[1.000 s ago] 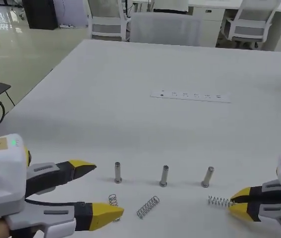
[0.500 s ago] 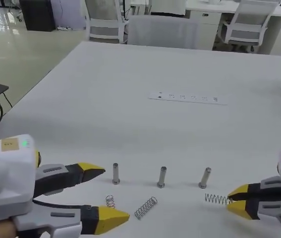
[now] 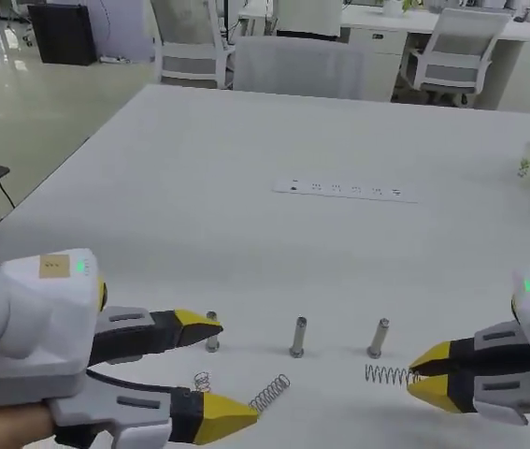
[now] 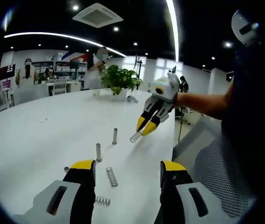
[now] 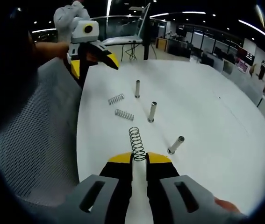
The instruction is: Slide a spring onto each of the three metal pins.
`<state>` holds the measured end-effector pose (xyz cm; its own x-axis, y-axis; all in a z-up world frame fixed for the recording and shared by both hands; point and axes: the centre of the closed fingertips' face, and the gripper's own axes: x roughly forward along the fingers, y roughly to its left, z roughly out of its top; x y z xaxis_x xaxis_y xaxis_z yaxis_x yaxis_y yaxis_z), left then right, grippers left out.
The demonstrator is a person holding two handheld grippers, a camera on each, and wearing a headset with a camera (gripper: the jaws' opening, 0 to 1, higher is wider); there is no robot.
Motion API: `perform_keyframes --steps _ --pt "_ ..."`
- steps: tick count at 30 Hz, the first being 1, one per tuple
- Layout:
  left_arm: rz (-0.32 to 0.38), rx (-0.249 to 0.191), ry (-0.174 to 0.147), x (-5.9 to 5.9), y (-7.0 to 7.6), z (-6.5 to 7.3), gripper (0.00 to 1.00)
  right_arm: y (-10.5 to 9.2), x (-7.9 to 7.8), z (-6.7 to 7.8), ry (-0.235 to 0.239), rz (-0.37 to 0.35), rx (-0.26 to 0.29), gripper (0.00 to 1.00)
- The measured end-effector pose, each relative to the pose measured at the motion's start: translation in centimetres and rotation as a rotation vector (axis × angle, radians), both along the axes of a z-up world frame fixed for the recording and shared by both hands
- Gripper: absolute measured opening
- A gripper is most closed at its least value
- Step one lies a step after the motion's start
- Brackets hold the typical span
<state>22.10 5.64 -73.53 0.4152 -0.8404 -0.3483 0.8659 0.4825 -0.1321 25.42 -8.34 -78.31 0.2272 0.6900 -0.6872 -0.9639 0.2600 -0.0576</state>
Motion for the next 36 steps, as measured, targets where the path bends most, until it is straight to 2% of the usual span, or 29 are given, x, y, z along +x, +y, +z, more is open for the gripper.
perform_keyframes --steps 10,21,36 --pt "-0.065 -0.016 -0.023 0.1 -1.5 0.6 0.47 2.6 -1.4 2.3 -0.017 0.076 0.004 0.08" --pt "-0.142 0.010 -0.062 0.0 -3.1 1.2 0.41 4.7 -2.3 3.8 -0.035 0.145 -0.002 0.08" --pt "-0.204 0.008 -0.107 0.0 -4.6 1.9 0.30 6.2 -2.9 5.7 -0.060 0.201 -0.001 0.08"
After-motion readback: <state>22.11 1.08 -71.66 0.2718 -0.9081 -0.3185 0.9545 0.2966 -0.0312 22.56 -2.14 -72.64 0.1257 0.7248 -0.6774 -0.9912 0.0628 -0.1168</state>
